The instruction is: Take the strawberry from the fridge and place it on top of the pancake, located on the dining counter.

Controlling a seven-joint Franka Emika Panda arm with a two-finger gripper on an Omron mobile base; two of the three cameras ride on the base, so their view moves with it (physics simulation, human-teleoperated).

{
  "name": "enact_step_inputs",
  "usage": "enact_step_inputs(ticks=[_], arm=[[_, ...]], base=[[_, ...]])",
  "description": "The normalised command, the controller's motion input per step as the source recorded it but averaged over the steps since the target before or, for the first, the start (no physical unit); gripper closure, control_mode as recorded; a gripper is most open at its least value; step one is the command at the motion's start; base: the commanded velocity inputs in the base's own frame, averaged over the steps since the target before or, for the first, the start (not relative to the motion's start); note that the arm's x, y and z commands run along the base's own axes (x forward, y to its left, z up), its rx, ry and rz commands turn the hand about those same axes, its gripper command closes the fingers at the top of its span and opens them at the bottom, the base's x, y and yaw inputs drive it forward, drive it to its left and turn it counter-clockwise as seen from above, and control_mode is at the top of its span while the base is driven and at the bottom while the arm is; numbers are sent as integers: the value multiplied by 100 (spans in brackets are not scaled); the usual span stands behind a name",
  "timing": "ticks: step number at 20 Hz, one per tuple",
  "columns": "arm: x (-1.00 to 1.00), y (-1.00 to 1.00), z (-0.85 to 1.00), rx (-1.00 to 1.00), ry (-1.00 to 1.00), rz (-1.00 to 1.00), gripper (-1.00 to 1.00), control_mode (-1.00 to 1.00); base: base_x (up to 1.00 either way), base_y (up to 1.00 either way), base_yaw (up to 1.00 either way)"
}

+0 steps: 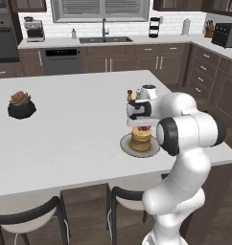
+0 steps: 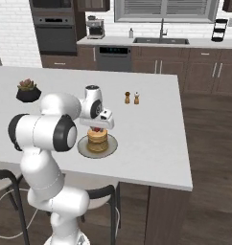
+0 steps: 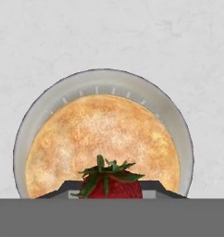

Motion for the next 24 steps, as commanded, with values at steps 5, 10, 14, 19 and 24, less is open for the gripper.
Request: enact_step_inputs(ticks=[5,10,14,19,24], arm=[[0,1,-16,0,0,0,-100,-100],[0,2,-16,0,0,0,-100,-100],[0,1,-1,0,0,0,-100,-100],[0,6,25,-7,0,0,-100,-100],[-33,26,50,-20,-5,0,-100,-100]], base=[[0,0,0],[0,0,0],[0,0,0],[0,0,0],[0,0,0]])
